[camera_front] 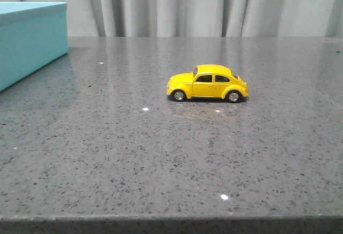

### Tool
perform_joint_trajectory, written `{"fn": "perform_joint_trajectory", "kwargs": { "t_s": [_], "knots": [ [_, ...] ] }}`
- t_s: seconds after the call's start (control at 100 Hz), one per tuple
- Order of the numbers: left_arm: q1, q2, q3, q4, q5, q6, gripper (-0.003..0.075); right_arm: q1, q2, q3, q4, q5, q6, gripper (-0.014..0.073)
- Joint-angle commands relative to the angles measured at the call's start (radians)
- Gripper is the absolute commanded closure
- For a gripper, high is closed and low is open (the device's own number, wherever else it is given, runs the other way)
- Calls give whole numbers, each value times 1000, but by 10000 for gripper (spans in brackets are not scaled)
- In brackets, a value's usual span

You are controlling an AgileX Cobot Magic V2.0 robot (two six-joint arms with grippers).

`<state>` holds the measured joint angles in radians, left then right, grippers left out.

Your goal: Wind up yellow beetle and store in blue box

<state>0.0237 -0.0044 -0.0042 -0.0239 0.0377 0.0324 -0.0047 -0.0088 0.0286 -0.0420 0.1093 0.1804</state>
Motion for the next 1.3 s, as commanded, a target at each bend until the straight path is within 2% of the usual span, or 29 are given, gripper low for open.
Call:
{"fn": "perform_joint_trajectory", "kwargs": {
  "t_s": [0.0, 0.68, 0.95, 1.29],
  "knots": [
    [-8, -32, 44, -8, -82, -9, 741, -5, -22, -20, -11, -72, -11, 661],
    [-8, -32, 44, -8, -108, -9, 741, -5, -22, -20, -11, -78, -11, 661],
    [-8, -30, 38, -8, -129, -9, 741, -5, -22, -21, -11, -132, -10, 661],
    [-8, -21, -36, -43, -57, -9, 741, -5, 11, -95, 42, -8, 7, 660]
  ]
}}
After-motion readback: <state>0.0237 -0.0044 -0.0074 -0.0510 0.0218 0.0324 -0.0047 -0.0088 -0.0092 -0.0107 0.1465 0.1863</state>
